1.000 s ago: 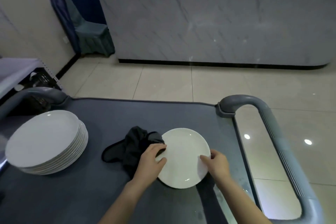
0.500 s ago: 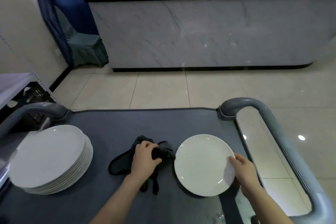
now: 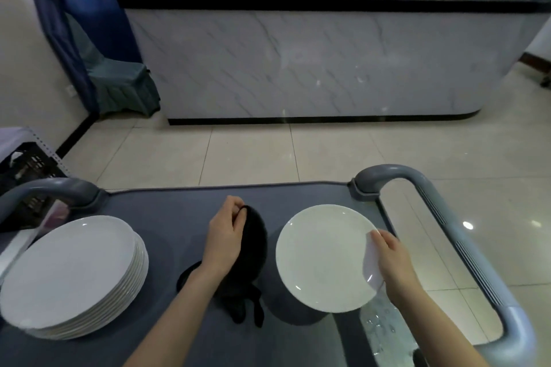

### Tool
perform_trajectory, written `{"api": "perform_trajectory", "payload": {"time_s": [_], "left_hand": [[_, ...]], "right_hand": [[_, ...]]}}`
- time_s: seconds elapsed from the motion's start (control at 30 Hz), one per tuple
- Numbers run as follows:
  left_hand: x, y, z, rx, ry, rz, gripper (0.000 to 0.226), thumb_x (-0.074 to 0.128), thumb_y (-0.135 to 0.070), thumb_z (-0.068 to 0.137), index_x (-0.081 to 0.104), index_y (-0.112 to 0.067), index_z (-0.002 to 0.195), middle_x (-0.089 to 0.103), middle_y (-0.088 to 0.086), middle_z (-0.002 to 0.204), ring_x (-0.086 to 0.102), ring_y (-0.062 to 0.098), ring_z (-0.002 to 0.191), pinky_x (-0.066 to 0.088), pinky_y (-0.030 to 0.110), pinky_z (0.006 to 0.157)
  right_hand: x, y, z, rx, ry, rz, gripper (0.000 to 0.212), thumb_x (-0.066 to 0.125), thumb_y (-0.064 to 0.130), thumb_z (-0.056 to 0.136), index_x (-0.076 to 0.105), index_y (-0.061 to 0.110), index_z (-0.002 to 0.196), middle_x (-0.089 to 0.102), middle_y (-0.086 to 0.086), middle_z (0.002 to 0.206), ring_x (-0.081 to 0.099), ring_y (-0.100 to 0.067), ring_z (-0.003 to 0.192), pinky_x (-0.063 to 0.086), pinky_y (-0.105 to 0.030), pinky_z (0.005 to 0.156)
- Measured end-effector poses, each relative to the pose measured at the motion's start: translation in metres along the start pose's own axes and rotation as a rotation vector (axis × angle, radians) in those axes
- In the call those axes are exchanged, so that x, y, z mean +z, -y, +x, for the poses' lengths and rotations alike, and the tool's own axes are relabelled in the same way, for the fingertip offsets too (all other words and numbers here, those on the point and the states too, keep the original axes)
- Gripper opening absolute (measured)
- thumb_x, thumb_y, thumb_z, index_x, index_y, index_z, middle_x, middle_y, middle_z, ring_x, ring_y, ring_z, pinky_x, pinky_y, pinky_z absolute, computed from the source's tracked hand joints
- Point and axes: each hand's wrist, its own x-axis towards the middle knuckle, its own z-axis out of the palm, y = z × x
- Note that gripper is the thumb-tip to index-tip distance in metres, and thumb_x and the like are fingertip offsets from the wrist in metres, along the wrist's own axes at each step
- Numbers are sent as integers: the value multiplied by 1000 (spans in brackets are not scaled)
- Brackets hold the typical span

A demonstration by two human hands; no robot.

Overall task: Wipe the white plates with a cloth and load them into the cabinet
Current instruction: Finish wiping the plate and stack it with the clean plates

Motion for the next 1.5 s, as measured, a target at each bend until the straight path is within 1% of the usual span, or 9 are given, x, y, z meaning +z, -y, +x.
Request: {"api": "perform_trajectory", "payload": {"time_s": [0.3,0.67,0.8,0.93,1.07,1.13,1.27,1.4,1.5], "left_hand": [[-34,-48,0,224,190,-86,17,75,-12,81,66,-27,82,65,-10,84,62,5,85,46,16,77],[-6,-75,-19,397,215,0,9,73,-30,80,65,-30,83,60,-15,84,53,4,86,39,25,82],[-2,-51,-23,200,126,268,33,74,-50,73,61,-26,92,47,-10,93,41,10,91,38,25,81],[-15,-26,-44,162,14,257,21,65,-42,85,48,-31,79,46,-16,75,44,5,75,38,23,67],[-36,14,-72,227,89,427,23,64,-38,89,68,-28,110,60,-13,117,52,11,112,44,36,94],[-40,28,-85,170,309,438,45,55,-41,96,53,-31,140,35,-11,155,26,15,144,24,40,117],[-33,25,-105,215,492,511,49,24,-50,102,15,-48,150,-4,-37,154,-19,-6,144,-17,38,118],[-29,6,-102,339,457,490,57,13,-51,98,31,-36,150,18,-29,155,-3,-7,146,-18,36,118],[-33,-11,-83,483,345,460,45,34,-35,99,56,-25,138,56,-15,139,34,4,141,15,39,121]], "right_hand": [[71,29,-23,-76,176,2,21,50,27,100,68,24,89,66,-2,88,57,-19,77,47,-32,65],[106,43,-48,-163,249,5,22,54,28,98,72,22,87,72,-6,87,66,-24,87,52,-42,78],[109,36,-53,-160,225,8,25,54,30,98,72,26,83,71,0,78,65,-22,81,52,-41,73],[107,30,-54,-91,163,61,26,54,28,98,72,23,79,69,-3,80,60,-17,76,48,-34,68],[105,31,-53,-51,136,125,24,56,26,98,72,25,81,71,-3,85,62,-20,81,51,-38,76],[105,31,-54,-38,120,162,23,57,25,97,72,24,80,71,-5,85,62,-20,80,51,-38,75],[108,32,-56,-22,107,223,22,58,25,97,73,22,80,71,-5,83,62,-21,80,51,-36,71],[116,34,-60,12,115,270,22,60,27,96,74,18,81,71,-5,80,63,-22,79,52,-38,73],[117,36,-63,42,152,300,23,61,29,95,75,13,85,72,-7,81,65,-25,81,54,-42,76]]}}
